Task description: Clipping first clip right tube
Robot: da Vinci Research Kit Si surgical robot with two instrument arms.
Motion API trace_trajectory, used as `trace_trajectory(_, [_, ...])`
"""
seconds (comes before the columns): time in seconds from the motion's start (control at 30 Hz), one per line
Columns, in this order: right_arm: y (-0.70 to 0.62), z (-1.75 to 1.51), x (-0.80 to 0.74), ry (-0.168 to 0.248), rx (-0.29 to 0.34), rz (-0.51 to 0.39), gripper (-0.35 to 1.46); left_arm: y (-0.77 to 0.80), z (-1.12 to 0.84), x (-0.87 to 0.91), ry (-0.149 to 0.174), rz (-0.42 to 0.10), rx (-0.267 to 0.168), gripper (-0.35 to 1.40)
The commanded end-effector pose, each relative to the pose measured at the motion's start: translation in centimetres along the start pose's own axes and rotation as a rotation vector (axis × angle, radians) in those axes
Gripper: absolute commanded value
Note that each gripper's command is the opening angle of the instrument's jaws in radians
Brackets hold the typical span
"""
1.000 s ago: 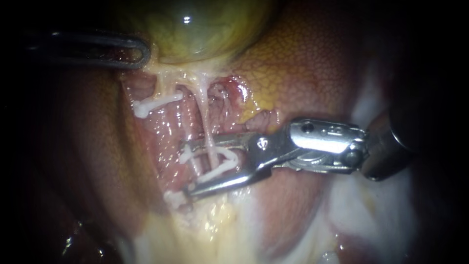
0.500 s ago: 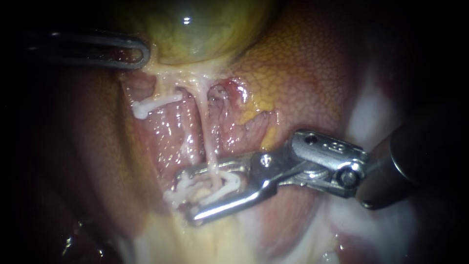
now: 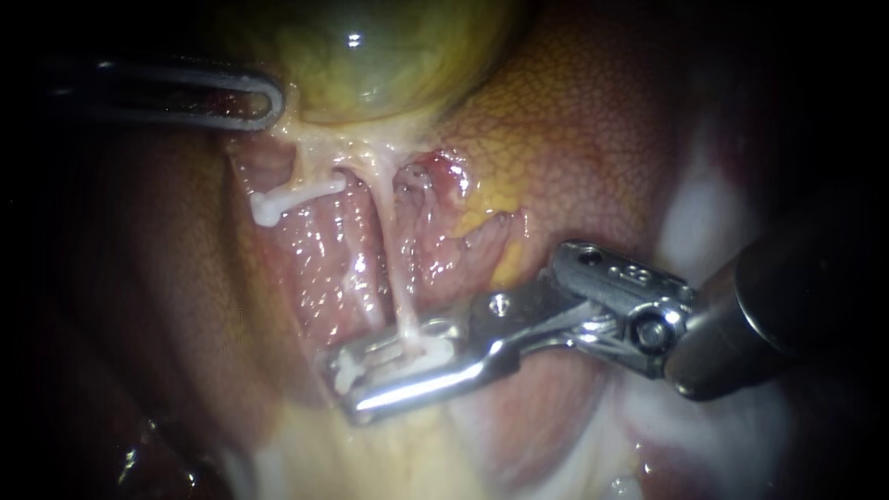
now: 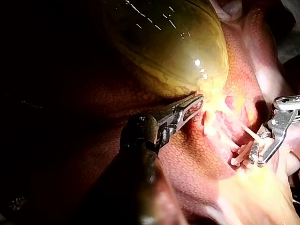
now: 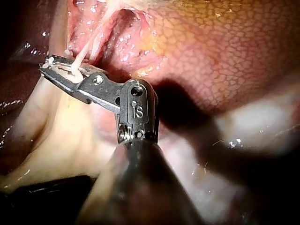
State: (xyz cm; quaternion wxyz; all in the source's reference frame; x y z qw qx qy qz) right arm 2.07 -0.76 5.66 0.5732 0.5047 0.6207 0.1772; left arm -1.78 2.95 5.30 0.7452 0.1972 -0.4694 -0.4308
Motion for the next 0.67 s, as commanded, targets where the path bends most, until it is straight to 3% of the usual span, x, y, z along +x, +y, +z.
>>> trace_trajectory(0.03, [0.0,0.0,0.0,0.001,0.001,0.021,-0.35,0.0,0.0,0.0,0.0,0.0,0.0,-0.35])
trace_trajectory(0.13, [0.02,0.0,0.01,0.003,-0.004,0.057,-0.35,0.0,0.0,0.0,0.0,0.0,0.0,-0.35])
trace_trajectory(0.67, [0.02,0.01,0.01,0.004,-0.006,0.057,-0.35,0.0,0.0,0.0,0.0,0.0,0.0,-0.35])
